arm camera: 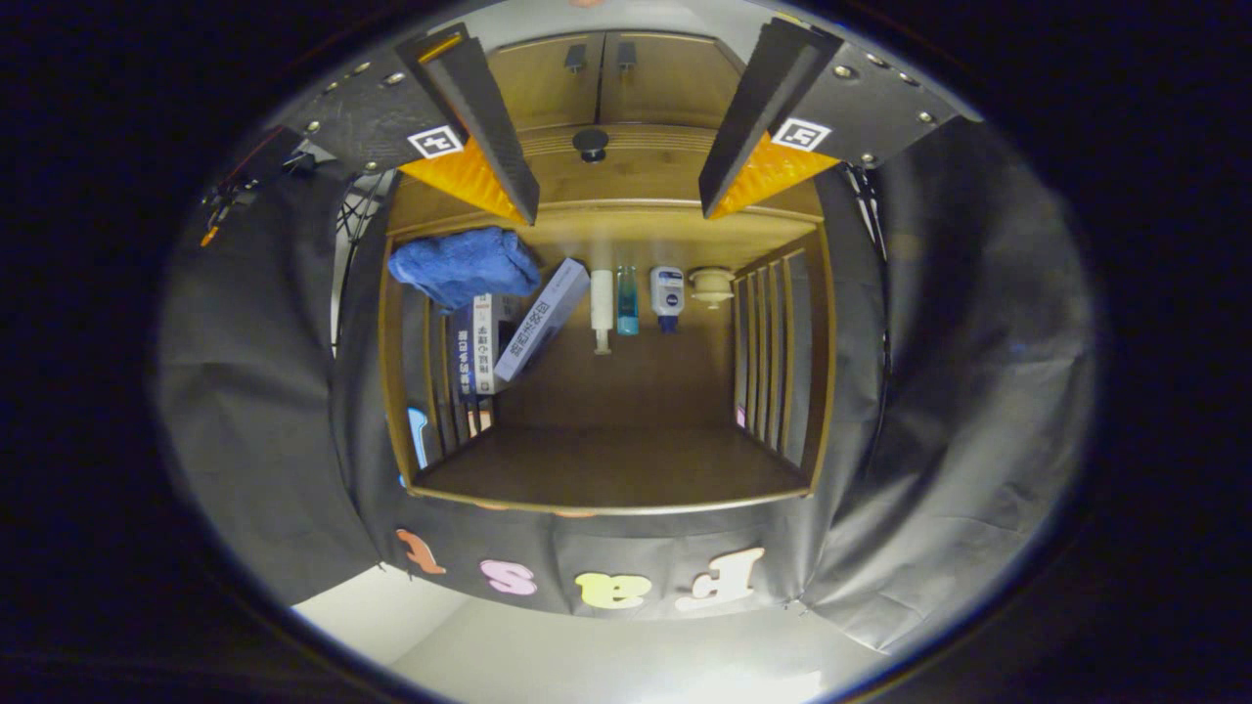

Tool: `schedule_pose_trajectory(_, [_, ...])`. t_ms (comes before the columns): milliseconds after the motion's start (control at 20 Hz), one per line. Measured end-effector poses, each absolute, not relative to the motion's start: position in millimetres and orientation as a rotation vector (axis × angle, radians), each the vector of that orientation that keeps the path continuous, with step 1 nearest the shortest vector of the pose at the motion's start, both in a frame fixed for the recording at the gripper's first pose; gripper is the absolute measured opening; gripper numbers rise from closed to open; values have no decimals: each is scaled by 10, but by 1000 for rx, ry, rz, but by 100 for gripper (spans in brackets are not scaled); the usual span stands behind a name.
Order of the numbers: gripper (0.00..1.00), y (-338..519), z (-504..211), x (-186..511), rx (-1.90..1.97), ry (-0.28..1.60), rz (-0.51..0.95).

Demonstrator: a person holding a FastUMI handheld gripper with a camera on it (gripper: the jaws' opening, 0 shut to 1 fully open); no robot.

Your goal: Pull open the drawer, take out the items inside it, and place them on the countertop above the cabinet.

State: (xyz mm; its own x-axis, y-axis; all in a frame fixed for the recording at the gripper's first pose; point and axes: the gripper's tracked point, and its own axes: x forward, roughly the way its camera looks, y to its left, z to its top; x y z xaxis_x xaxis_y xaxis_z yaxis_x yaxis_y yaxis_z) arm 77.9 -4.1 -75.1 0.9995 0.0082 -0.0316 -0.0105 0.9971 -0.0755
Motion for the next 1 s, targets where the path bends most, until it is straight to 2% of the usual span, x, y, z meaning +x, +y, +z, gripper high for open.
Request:
schedule_pose_trajectory(250, [99, -171, -1580, 1502, -146, 159, 11])
schedule_pose_trajectory(350, [98, -313, -1806, 1662, -107, 180, -37])
schedule_pose_trajectory(400, [94, -370, -1906, 1755, -79, 182, -52])
schedule_pose_trajectory(750, [47, -459, -2369, 2004, -64, 254, -55])
schedule_pose_trajectory(800, [47, -455, -2473, 1970, -28, 297, -53])
schedule_pose_trajectory(1000, [43, -407, -2469, 2004, 127, 261, 0])
